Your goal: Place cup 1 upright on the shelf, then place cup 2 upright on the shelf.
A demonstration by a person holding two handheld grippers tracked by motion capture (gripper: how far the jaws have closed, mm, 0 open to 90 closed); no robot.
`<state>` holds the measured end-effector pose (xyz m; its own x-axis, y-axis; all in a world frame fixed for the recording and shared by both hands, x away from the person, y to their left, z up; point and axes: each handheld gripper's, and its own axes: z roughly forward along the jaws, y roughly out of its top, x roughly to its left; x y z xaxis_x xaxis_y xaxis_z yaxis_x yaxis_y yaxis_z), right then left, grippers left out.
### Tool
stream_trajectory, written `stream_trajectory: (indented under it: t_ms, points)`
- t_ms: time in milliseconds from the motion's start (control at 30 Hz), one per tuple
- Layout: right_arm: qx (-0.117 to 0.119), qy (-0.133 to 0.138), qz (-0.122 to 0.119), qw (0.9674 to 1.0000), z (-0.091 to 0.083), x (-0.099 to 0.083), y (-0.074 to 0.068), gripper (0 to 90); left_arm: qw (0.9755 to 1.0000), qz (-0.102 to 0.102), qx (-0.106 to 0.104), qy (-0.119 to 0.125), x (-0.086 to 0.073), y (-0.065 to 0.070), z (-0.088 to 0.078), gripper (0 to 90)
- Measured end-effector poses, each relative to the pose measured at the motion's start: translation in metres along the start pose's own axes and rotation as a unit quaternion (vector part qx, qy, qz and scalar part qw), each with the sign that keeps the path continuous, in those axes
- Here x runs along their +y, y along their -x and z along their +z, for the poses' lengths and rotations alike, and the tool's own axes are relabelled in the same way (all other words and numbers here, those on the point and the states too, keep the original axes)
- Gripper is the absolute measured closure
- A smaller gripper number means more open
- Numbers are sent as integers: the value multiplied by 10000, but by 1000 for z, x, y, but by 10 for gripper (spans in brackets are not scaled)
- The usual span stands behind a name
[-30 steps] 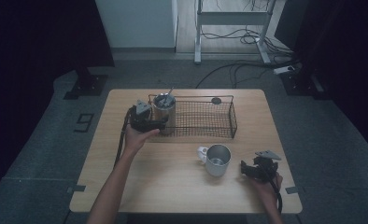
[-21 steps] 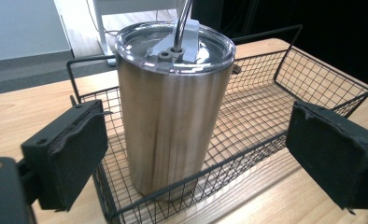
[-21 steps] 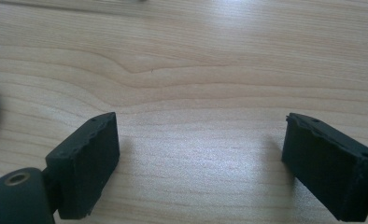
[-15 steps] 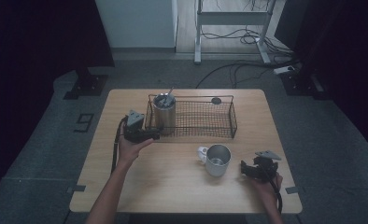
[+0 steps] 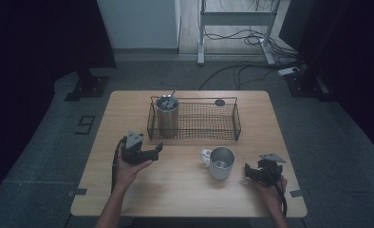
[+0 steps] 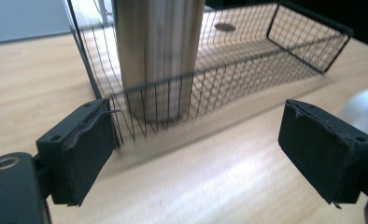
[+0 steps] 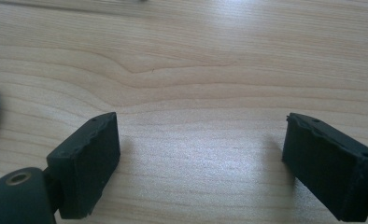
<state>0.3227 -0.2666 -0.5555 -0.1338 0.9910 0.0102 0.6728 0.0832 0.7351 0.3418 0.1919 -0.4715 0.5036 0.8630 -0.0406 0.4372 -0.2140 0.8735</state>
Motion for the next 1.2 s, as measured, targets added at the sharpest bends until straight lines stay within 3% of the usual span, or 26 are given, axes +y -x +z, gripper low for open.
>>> stream_trajectory:
  t_ms: [267, 600, 800, 1200]
  points:
    - [-15, 3, -2, 10000, 0, 0, 0, 111, 9994, 89, 30, -341, -27, 1, -1, 143]
    - [-19, 5, 1, 10000, 0, 0, 0, 112, 9980, -122, -87, -612, -53, 3, -5, 145]
    - [-17, 5, 1, 10000, 0, 0, 0, 112, 9974, -288, -173, -631, -56, 1, -4, 153]
    - [48, 5, -44, 10000, 0, 1, 0, 116, 9970, -227, -64, -731, -60, 1, -1, 166]
